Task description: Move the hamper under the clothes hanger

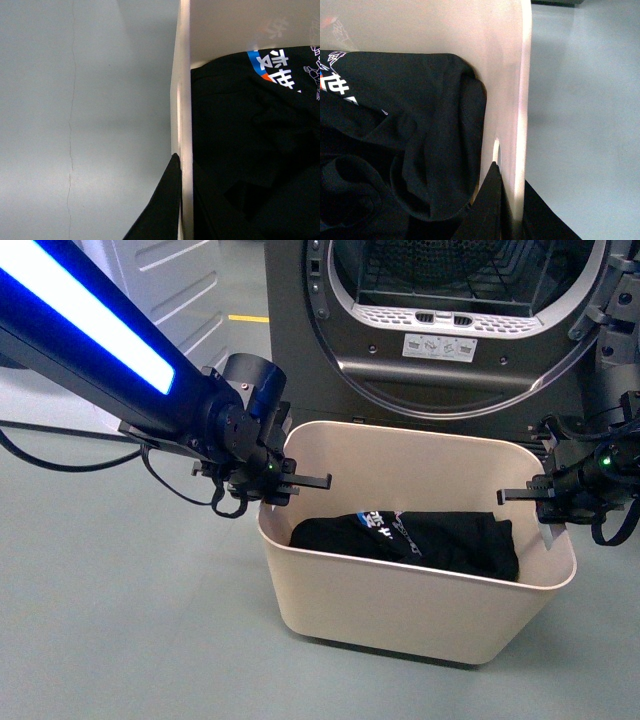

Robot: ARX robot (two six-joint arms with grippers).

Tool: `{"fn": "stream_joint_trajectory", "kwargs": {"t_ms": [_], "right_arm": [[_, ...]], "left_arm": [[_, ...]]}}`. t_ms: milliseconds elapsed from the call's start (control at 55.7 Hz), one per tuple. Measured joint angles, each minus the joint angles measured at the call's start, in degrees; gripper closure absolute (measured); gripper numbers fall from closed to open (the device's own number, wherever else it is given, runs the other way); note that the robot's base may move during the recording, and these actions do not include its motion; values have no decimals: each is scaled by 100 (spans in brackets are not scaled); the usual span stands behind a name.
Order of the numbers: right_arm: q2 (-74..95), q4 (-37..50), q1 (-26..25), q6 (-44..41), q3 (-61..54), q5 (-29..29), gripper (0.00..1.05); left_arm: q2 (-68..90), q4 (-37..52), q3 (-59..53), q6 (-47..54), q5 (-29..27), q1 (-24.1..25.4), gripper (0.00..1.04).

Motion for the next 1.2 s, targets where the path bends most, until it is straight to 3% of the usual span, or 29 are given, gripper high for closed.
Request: {"fn": "stream_joint_trajectory", "kwargs": {"t_ms": [987,1203], "right_arm": [[-24,61,44,-31,-81,-9,102],[-24,66,254,-20,-81,-131,102]], "left_arm": [[-50,2,-52,-4,-26,2,101],[-52,4,-68,-2,-129,208,101]]}}
